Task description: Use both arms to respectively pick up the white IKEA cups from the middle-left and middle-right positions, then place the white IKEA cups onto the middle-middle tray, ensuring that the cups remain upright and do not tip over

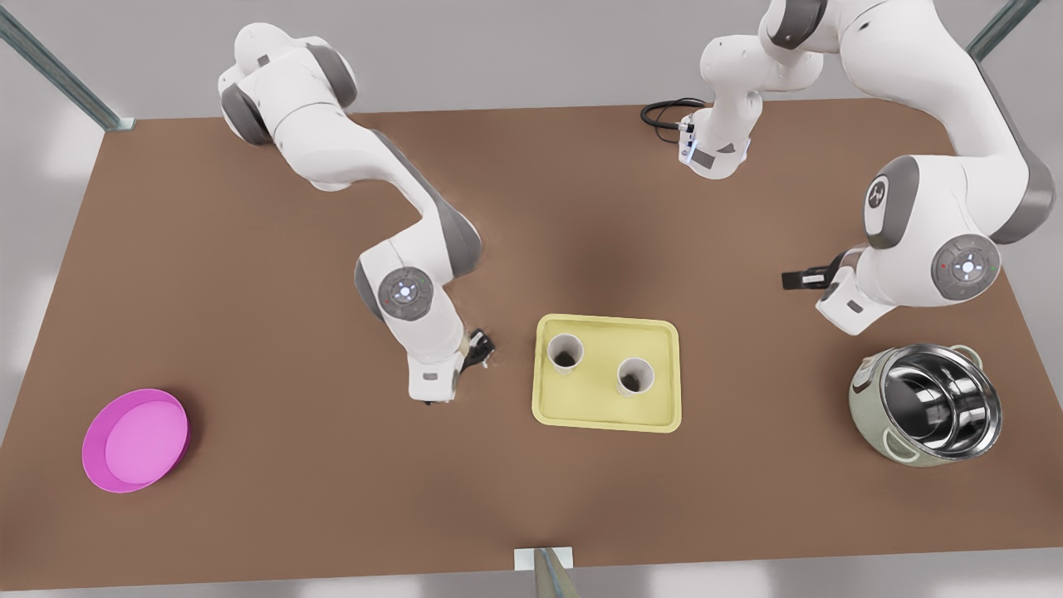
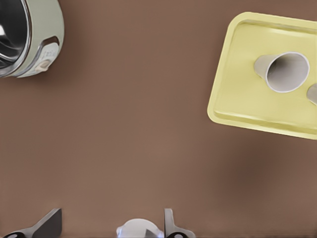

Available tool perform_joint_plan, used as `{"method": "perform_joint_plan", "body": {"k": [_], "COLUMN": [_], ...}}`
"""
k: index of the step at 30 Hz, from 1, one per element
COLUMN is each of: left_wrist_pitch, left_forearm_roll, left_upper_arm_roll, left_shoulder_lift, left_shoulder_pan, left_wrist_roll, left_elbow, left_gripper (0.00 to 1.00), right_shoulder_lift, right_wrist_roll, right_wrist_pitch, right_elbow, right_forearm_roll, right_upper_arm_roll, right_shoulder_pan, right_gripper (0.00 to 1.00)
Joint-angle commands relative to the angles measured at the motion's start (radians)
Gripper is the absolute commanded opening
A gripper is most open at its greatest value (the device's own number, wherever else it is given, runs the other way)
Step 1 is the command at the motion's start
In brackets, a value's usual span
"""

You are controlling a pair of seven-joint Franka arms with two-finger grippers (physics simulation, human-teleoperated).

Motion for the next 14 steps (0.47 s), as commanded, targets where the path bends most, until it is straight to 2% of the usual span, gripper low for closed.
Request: {"method": "perform_joint_plan", "body": {"k": [1, 2, 3, 4, 7, 9, 11, 14], "left_wrist_pitch": [-0.014, -0.016, -0.016, -0.016, -0.019, -0.02, -0.02, -0.02], "left_forearm_roll": [-0.002, -0.002, -0.002, -0.002, -0.002, -0.002, -0.002, -0.002], "left_upper_arm_roll": [0.0, 0.0, 0.0, 0.0, 0.0, 0.0, 0.0, 0.0], "left_shoulder_lift": [-0.001, -0.001, -0.001, -0.001, -0.001, -0.001, -0.001, 0.001], "left_shoulder_pan": [0.0, 0.0, 0.0, 0.0, 0.0, 0.0, 0.0, 0.0], "left_wrist_roll": [0.126, 0.126, 0.128, 0.126, 0.126, 0.126, 0.126, 0.128], "left_elbow": [0.0, 0.0, 0.0, 0.0, 0.0, 0.0, 0.0, -0.001], "left_gripper": [1.0, 1.0, 1.0, 1.0, 1.0, 1.0, 1.0, 1.0], "right_shoulder_lift": [0.023, 0.014, -0.023, -0.061, -0.353, -0.493, -0.592, -0.592], "right_wrist_roll": [0.036, 0.122, 0.09, 0.055, 0.059, 0.068, 0.07, 0.068], "right_wrist_pitch": [-0.495, -0.394, -0.384, -0.389, -0.441, -0.386, -0.297, -0.297], "right_elbow": [-0.002, 0.013, 0.033, 0.052, -0.183, -0.356, -0.482, -0.484], "right_forearm_roll": [-0.099, -0.072, -0.015, -0.002, -0.035, -0.082, -0.074, -0.073], "right_upper_arm_roll": [-0.185, -0.223, -0.234, -0.213, -0.141, -0.081, -0.075, -0.072], "right_shoulder_pan": [-0.023, -0.067, -0.109, -0.172, -0.245, -0.325, -0.327, -0.344], "right_gripper": [1.0, 1.0, 1.0, 1.0, 1.0, 1.0, 1.0, 1.0]}}
